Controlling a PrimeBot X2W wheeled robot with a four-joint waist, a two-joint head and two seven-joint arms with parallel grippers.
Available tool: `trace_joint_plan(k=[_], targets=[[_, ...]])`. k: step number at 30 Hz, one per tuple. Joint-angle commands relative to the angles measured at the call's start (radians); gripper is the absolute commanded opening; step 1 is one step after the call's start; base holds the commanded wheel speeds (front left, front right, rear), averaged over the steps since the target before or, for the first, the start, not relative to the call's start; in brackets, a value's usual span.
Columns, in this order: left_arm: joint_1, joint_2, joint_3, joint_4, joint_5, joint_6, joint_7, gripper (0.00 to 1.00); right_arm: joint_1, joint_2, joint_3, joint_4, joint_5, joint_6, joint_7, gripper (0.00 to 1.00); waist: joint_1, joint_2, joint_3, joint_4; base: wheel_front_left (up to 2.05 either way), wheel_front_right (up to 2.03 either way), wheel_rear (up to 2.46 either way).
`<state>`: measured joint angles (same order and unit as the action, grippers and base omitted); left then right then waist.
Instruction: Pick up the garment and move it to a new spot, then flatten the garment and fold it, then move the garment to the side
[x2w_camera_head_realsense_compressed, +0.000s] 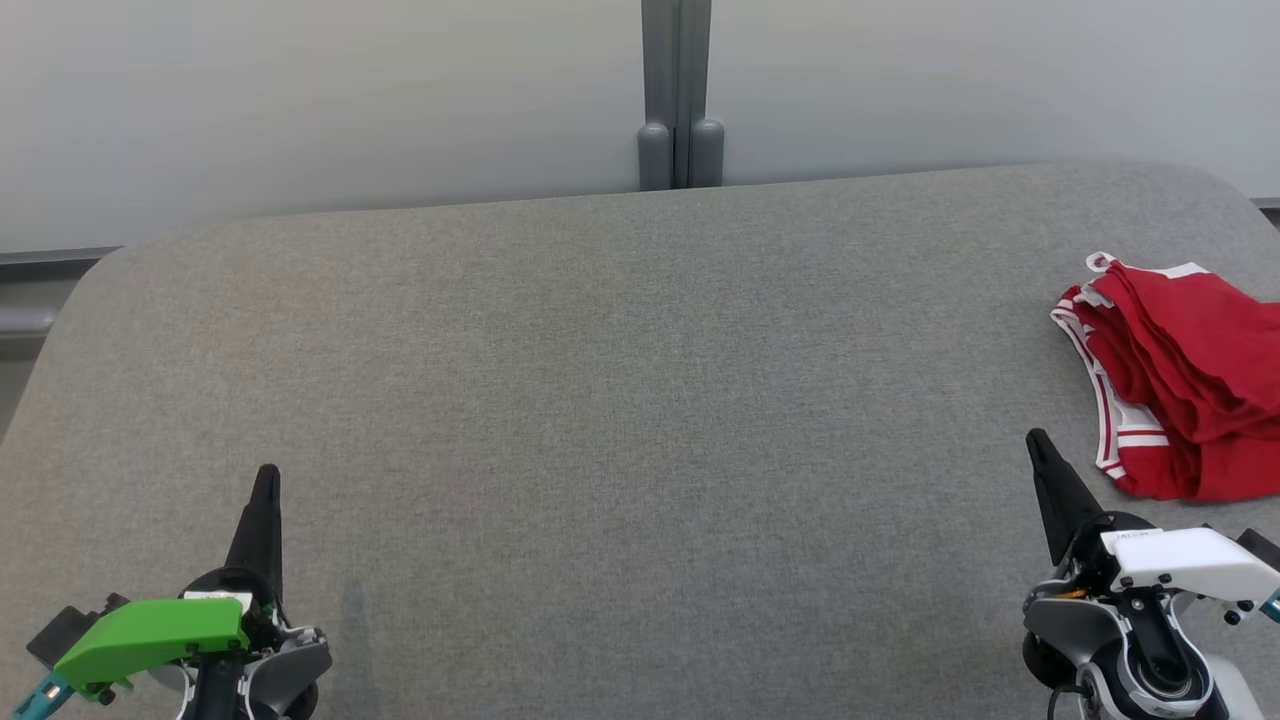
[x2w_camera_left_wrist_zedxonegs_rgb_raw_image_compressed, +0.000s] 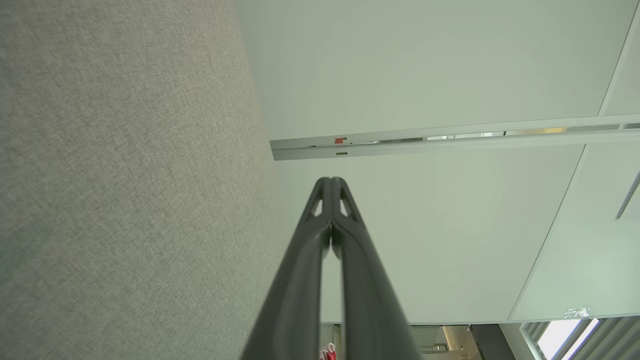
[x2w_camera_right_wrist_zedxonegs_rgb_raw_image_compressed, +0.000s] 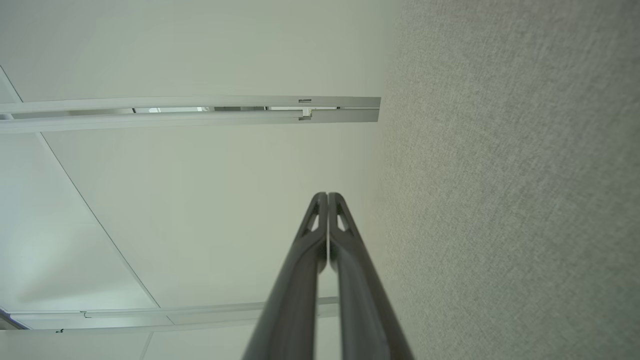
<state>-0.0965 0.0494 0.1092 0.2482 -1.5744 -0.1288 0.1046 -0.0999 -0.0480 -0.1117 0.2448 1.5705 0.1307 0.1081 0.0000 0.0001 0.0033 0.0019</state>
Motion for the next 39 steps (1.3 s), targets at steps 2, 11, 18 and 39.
trace_joint_plan(k=[2,11,18,39], targets=[[-0.019,0.002,0.007,-0.005,-0.025,-0.003,0.010,0.00,-0.013,-0.004,-0.003,0.000,0.026,0.000,0.007,0.00,0.0000,-0.0001,0.000,-0.001,0.00,0.00,0.00],[-0.019,0.002,0.009,-0.004,-0.039,-0.004,0.014,0.00,-0.012,-0.004,-0.004,0.000,0.045,0.000,0.009,0.00,0.0000,-0.0001,0.000,-0.002,0.00,0.00,0.00],[-0.018,0.002,0.009,-0.004,-0.039,-0.004,0.014,0.00,-0.012,-0.004,-0.004,0.000,0.045,0.000,0.008,0.00,0.0000,-0.0001,0.000,-0.002,0.00,0.00,0.00],[-0.018,0.002,0.008,-0.005,-0.039,-0.004,0.014,0.00,-0.012,-0.004,-0.004,0.000,0.045,0.000,0.008,0.00,0.0000,-0.0001,0.000,-0.002,0.00,0.00,0.00]])
